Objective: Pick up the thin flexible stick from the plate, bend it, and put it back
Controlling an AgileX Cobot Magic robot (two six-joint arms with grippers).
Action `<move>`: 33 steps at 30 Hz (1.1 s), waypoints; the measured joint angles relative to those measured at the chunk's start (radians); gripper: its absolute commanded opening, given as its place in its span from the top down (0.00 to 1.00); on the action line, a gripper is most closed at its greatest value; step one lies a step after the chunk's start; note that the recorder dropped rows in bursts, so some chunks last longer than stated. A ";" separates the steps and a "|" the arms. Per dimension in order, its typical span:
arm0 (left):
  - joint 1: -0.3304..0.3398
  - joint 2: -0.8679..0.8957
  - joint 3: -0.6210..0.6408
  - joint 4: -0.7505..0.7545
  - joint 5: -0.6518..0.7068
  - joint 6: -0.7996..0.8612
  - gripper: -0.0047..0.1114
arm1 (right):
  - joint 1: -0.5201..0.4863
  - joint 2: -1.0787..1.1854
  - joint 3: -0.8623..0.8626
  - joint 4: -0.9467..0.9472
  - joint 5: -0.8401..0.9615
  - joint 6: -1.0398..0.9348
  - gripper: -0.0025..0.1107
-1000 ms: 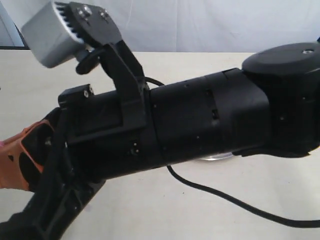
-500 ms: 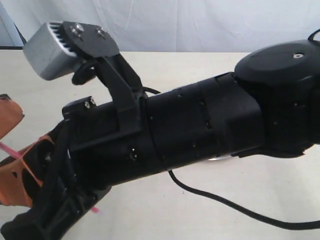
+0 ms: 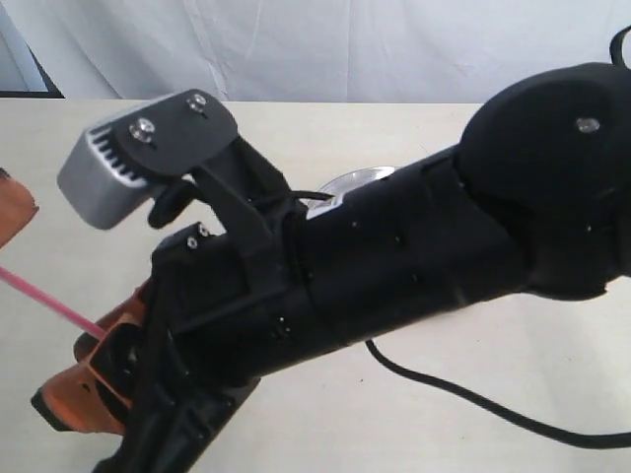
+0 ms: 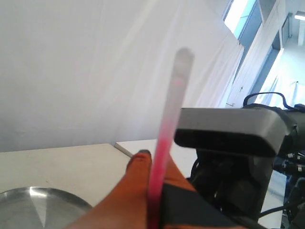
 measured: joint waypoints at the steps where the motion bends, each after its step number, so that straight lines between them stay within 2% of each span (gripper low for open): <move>1: 0.000 0.000 -0.004 -0.005 0.000 0.000 0.96 | 0.000 0.000 0.000 -0.023 -0.002 0.009 0.68; 3: 0.000 0.000 -0.012 -0.012 0.000 0.002 0.96 | 0.000 0.000 0.000 -0.046 -0.004 0.021 0.75; 7: 0.000 0.000 -0.018 -0.018 0.001 0.004 0.96 | 0.000 0.000 0.000 -0.063 -0.051 0.028 0.98; 18: 0.000 0.009 -0.018 -0.030 0.020 0.008 0.96 | 0.008 0.041 -0.010 -0.077 -0.181 0.024 0.99; 26: 0.000 0.009 -0.016 0.029 0.028 0.012 0.96 | 0.009 0.057 -0.012 -0.072 -0.141 0.024 0.99; 33: 0.000 0.009 -0.028 -0.002 0.028 0.007 0.96 | 0.005 -0.071 0.007 -0.111 -0.100 0.032 0.99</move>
